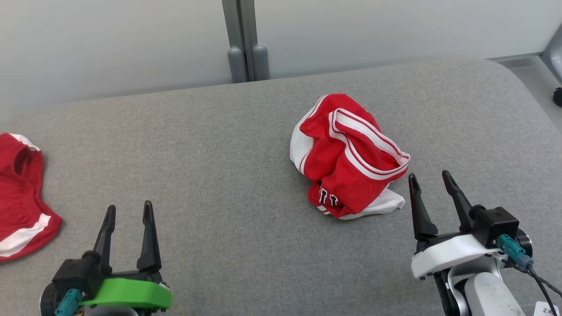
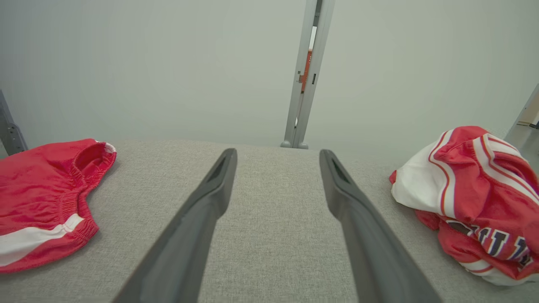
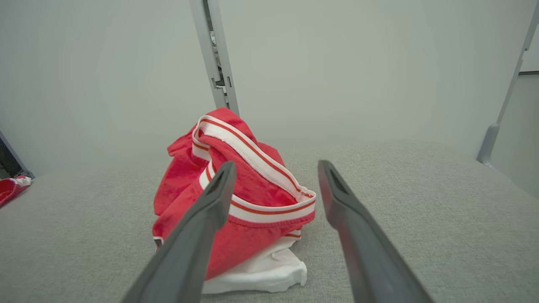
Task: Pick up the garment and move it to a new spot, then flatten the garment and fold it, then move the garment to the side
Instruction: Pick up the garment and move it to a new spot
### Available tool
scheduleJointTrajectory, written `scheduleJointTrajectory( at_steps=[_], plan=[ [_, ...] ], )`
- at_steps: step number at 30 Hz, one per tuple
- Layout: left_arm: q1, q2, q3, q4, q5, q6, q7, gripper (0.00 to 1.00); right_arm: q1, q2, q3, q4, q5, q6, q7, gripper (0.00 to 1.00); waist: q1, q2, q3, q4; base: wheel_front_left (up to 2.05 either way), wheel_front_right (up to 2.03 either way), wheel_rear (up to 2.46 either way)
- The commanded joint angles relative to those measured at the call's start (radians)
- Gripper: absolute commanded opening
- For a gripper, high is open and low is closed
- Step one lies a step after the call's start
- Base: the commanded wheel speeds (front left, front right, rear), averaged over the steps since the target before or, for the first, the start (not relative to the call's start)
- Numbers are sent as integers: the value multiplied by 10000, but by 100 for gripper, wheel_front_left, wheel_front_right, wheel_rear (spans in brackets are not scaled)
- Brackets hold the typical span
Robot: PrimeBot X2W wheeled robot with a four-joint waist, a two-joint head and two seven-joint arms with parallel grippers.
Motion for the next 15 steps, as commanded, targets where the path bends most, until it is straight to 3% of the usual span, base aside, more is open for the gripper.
scheduleJointTrajectory(
  at_steps=[1,15],
  plan=[
    [265,-35,117,-72,77,-93,-28,100,101,-27,-43,-45,-27,-3,32,100,0,-1,-106,121,0,0,0],
    [562,-324,452,-96,378,-399,-20,100,30,-27,-153,19,-15,-3,78,100,0,-1,64,162,0,0,0]
  ],
)
